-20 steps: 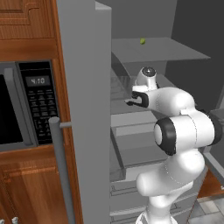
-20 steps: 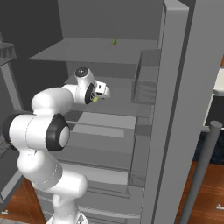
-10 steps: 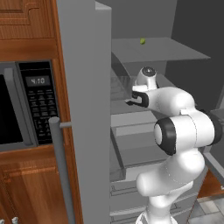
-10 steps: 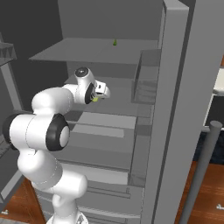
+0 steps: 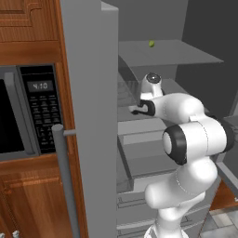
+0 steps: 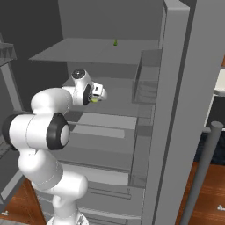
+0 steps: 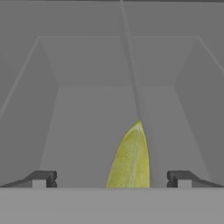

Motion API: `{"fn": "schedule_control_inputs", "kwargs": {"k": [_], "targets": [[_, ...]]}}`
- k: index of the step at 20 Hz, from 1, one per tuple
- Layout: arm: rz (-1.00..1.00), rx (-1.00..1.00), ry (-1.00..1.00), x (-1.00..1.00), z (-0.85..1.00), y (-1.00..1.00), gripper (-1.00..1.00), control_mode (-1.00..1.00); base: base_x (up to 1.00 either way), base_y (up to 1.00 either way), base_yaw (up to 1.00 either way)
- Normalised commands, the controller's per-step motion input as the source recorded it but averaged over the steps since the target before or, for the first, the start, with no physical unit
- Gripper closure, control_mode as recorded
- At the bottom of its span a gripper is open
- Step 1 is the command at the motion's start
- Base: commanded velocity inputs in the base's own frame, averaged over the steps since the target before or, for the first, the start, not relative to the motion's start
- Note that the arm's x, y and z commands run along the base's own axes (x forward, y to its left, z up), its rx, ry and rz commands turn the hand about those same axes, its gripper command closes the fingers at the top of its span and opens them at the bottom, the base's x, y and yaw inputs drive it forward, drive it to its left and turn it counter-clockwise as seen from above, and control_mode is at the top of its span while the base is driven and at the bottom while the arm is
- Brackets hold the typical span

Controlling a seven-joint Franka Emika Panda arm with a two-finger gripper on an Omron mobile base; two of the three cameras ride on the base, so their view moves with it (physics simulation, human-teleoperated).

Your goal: Take the lemon wedge from the fridge and place it on the plate with fish on the dining counter.

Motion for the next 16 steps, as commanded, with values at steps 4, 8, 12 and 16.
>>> {"fn": "schedule_control_inputs", "kwargs": {"k": [4,8,12,16], "targets": [[0.00,0.00,0.00,0.00,-0.20,0.00,-1.00,-1.00,0.00,0.00,0.00],[0.00,0.00,0.00,0.00,-0.11,-0.02,-1.00,-1.00,0.00,0.00,0.00],[0.00,0.00,0.00,0.00,0.00,-0.02,-1.00,-1.00,0.00,0.00,0.00],[0.00,0.00,0.00,0.00,0.00,0.00,1.00,-1.00,0.00,0.00,0.00]]}}
